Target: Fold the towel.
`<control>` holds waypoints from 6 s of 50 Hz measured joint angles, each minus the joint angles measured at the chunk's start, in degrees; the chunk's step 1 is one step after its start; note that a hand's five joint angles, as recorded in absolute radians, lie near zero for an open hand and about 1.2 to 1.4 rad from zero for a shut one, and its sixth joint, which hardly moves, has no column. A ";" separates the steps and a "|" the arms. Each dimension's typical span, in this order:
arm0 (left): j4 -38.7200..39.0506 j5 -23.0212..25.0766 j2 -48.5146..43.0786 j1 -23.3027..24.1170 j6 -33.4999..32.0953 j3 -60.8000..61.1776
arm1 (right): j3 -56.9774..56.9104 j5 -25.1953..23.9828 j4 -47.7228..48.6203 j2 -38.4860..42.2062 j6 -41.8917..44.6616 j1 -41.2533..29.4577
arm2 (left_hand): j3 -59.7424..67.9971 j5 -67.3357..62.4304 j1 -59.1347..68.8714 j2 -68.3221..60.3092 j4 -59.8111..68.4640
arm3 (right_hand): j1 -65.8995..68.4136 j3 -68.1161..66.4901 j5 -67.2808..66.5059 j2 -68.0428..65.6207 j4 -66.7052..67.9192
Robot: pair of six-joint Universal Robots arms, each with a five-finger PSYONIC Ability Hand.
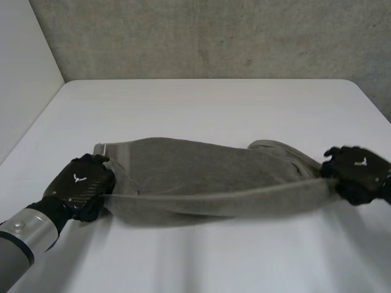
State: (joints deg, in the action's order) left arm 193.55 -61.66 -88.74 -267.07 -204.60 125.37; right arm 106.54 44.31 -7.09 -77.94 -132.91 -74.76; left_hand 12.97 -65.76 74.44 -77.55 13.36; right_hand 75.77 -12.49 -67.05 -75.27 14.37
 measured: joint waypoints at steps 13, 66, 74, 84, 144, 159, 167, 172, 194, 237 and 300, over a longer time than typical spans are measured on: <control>0.12 -0.20 -1.71 0.86 3.58 -4.04 | -7.44 9.80 0.26 6.30 -4.88 -8.30 | 0.00 0.00 0.00 0.00 0.00 | 0.22 0.00 -0.15 -0.30 0.00; 0.68 -4.89 -14.89 2.64 4.82 -7.85 | -2.18 9.60 0.32 5.61 -1.21 -7.07 | 0.00 15.34 -13.81 16.82 0.00 | 0.38 0.00 0.28 -0.94 0.00; 0.75 -7.03 -14.79 2.59 4.71 -7.79 | -2.50 9.83 -0.20 4.27 -1.33 -5.96 | 0.00 9.73 -8.31 10.69 0.00 | 0.39 0.00 0.23 -0.94 0.00; 0.25 -9.82 -13.24 2.54 4.65 -7.84 | -2.90 7.58 -6.63 1.13 -1.30 -3.82 | 0.00 -0.25 0.22 0.40 0.00 | 0.39 0.00 0.23 -1.04 0.00; 9.09 -1.79 -0.93 1.34 13.07 -13.20 | -6.61 9.78 6.05 -8.73 -26.54 -12.02 | 0.00 -0.79 0.32 0.04 0.00 | 0.42 0.00 -0.15 -1.06 0.00; -0.29 -2.16 14.73 -2.70 15.57 -19.57 | -16.87 8.76 -1.65 -22.89 -36.24 -9.14 | 0.00 -0.79 0.33 0.04 0.00 | 0.53 0.00 -0.15 -1.06 0.00; 0.29 -2.21 6.91 -3.84 17.81 -21.91 | -20.50 9.86 -1.50 -13.76 -32.57 -10.52 | 0.00 -0.79 0.33 0.04 0.00 | 0.53 0.00 -0.15 -1.06 0.00; 1.48 -2.67 -4.04 -1.76 17.52 -24.96 | -23.00 14.21 -1.48 -3.56 -24.78 -14.00 | 0.00 -0.79 0.33 0.04 0.00 | 0.54 0.00 -0.15 -1.06 0.00; 8.43 -16.67 -32.42 9.43 19.29 -75.87 | -62.18 31.83 16.60 17.66 -29.73 -25.56 | 0.00 -0.79 0.56 0.03 0.00 | 0.54 0.00 -0.16 -1.08 0.00; 9.89 7.79 14.11 -11.84 21.82 -0.55 | 4.79 -1.21 6.19 -22.70 -22.09 -0.56 | 0.00 -0.79 0.56 0.02 0.00 | 0.56 0.00 -0.16 -1.08 0.00; 4.96 -4.47 -41.48 4.15 7.26 -45.43 | -38.53 17.64 10.66 31.53 -11.86 -17.69 | 0.00 44.85 -42.82 45.92 0.00 | -35.17 0.00 38.21 34.64 0.00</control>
State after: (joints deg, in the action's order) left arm 198.51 -66.13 -130.22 -262.93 -197.35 79.95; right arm 68.01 61.95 3.57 -46.41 -144.76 -92.45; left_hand 12.97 -20.91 31.63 -31.62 13.36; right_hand 40.60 -12.49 -28.84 -40.63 14.37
